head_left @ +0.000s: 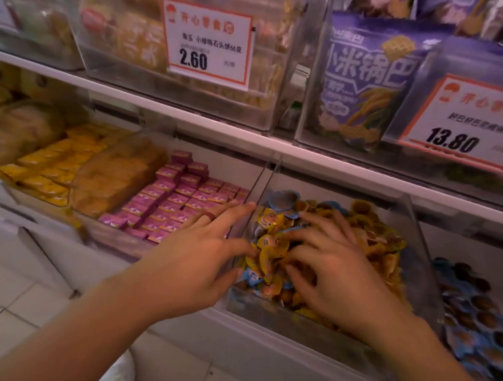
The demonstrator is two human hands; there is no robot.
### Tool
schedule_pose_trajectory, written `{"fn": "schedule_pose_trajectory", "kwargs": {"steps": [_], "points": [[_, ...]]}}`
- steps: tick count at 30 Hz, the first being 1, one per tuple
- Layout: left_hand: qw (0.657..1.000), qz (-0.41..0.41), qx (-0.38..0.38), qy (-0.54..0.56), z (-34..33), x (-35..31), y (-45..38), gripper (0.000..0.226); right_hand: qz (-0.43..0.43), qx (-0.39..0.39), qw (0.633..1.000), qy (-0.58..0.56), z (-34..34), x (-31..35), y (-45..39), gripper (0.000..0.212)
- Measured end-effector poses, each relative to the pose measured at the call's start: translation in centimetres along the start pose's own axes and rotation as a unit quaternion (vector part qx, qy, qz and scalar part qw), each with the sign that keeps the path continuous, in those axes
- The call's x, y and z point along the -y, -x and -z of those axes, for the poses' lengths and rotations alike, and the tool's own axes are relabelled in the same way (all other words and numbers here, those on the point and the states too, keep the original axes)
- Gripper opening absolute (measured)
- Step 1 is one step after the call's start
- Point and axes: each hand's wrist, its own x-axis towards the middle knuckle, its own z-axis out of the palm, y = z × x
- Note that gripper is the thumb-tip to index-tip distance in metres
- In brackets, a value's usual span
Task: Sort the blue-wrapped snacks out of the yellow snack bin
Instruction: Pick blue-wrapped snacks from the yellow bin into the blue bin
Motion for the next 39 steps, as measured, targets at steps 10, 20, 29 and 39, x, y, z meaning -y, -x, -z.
{"fn": "schedule_pose_trajectory", "kwargs": {"steps": [10, 20, 29, 39], "points": [[0.987, 0.038, -0.059, 0.146, -0.2, 0.7, -0.7, 0.037, -0.010, 0.123, 0.989, -0.077, -2.7, 3.8, -0.9, 0.077], [0.986, 0.048, -0.058, 0.152, -0.4, 0.7, -0.8, 0.037, 0.057, 0.139, 0.981, -0.122, -2.7, 3.5, -1.5, 0.051], [0.985, 0.053, -0.056, 0.154, -0.5, 0.6, -0.7, 0.037, 0.015, 0.125, 0.981, -0.145, -3.2, 3.5, -1.8, 0.040], [0.978, 0.050, -0.118, 0.162, 0.4, -0.9, -1.5, 0.025, -0.050, 0.077, 0.930, -0.355, -2.6, 2.7, -0.7, 0.027]]}}
